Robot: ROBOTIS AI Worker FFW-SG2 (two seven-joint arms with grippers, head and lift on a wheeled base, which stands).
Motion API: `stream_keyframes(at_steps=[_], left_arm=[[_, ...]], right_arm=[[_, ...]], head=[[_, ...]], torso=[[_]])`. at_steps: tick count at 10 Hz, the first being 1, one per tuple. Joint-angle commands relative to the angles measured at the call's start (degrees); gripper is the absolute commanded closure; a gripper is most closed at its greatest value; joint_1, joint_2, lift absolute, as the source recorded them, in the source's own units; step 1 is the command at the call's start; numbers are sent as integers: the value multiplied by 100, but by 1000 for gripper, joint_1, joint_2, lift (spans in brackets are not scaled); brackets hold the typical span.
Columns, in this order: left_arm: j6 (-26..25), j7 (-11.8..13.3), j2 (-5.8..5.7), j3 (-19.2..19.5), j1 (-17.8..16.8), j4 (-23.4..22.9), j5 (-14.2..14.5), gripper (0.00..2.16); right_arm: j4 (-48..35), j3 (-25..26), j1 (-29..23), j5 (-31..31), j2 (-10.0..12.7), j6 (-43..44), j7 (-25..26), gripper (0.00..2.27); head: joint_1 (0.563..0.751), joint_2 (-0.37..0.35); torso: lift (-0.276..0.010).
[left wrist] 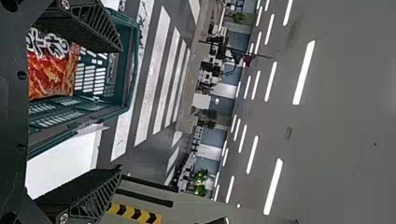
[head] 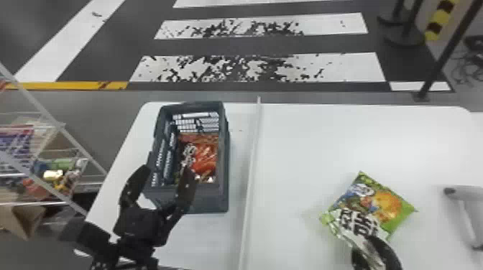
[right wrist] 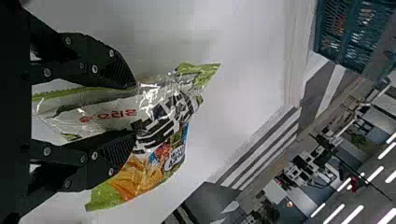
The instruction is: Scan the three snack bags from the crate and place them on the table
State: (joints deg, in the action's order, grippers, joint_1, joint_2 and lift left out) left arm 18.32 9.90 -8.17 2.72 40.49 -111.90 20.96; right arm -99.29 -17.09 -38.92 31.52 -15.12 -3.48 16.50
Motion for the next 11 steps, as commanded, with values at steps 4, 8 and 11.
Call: stream_keyframes(at_steps=[4, 8, 11], left_arm=[[-17, 91, 26, -26, -32, 63, 5, 76], [0, 126, 18, -61, -41, 98, 5, 76], [0, 161, 9, -105, -146, 221, -4, 76]], right_arm=[[-503, 1436, -344, -3196, 475, 2831, -1176, 2223], [-468, 2368, -283, -6755, 906, 1442, -2933, 2223], [-275, 2825, -239, -8627, 1187, -281, -3522, 2223]], head=[[695, 116], [695, -40], [695, -79]], torso=[[-37], [-37], [-37]])
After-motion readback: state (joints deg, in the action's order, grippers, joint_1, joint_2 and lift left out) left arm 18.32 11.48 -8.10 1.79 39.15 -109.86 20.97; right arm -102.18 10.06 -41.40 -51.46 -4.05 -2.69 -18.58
